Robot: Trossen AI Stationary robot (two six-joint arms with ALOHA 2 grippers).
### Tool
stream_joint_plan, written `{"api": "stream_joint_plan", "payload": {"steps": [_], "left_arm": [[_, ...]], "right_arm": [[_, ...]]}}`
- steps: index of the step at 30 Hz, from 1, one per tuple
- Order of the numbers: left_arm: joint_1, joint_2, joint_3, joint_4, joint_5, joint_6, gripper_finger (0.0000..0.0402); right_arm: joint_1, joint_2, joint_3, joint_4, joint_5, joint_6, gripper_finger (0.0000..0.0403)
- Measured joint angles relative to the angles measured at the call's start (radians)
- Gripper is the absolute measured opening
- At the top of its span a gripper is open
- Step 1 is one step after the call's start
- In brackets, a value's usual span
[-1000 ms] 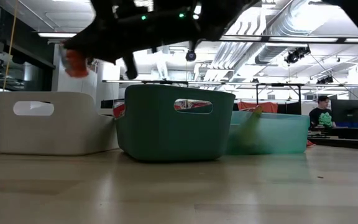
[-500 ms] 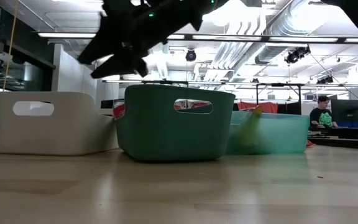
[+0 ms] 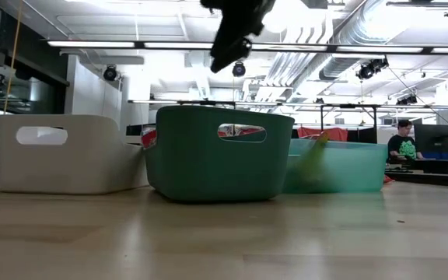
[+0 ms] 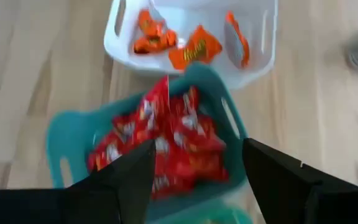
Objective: Sort candy
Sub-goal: Put the orange chocolate into the white bin
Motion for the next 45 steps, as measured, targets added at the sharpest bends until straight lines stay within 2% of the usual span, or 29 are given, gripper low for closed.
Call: {"api": "stream_joint_plan", "payload": {"steps": [7,9,12,15,17,20,22,24,27,34,38,42,45], "left_arm": [[0.000,0.005,0.000,-0.057,0.002,0.026,0.0195],[0.000,0.004,0.000,-0.060,0.008,0.036,0.0195],[0.000,0.004,0.000,-0.060,0.010,0.049,0.0195],[0.005,0.006,0.000,-0.060,0.012,0.059,0.0195],[0.018,0.022,0.000,-0.056,0.012,0.060,0.0195],[0.043,0.054,0.000,-0.057,0.012,0.054,0.0195],[0.062,0.078,0.000,-0.046,0.012,0.039,0.0195],[0.084,0.108,0.000,-0.035,0.012,0.013,0.0195],[0.117,0.157,0.000,-0.014,0.011,-0.047,0.0195],[0.180,0.254,0.000,0.063,0.011,-0.158,0.0195],[0.197,0.278,0.000,0.085,0.011,-0.187,0.0195],[0.213,0.282,0.000,0.084,0.014,-0.186,0.0195],[0.233,0.282,0.000,0.082,0.061,-0.162,0.0195]], "right_arm": [[0.008,-0.121,-0.038,-0.134,0.080,0.069,0.0236],[0.010,-0.197,-0.135,-0.111,0.109,0.122,0.0236],[0.021,-0.360,-0.351,-0.027,0.175,0.246,0.0236],[0.026,-0.538,-0.564,0.039,0.269,0.426,0.0236],[0.017,-0.644,-0.668,0.043,0.373,0.592,0.0236],[-0.029,-0.763,-0.780,0.009,0.496,0.919,0.0236],[-0.089,-0.812,-0.832,-0.049,0.533,1.154,0.0236],[-0.173,-0.835,-0.879,-0.111,0.538,1.289,0.0236],[-0.294,-0.840,-0.962,-0.125,0.504,1.336,0.0236],[-0.515,-0.818,-1.169,0.160,0.424,1.312,0.0236],[-0.599,-0.800,-1.222,0.251,0.418,1.334,0.0236],[-0.647,-0.757,-1.229,0.267,0.401,1.331,0.0236],[-0.666,-0.710,-1.229,0.279,0.406,1.354,0.0236]]}}
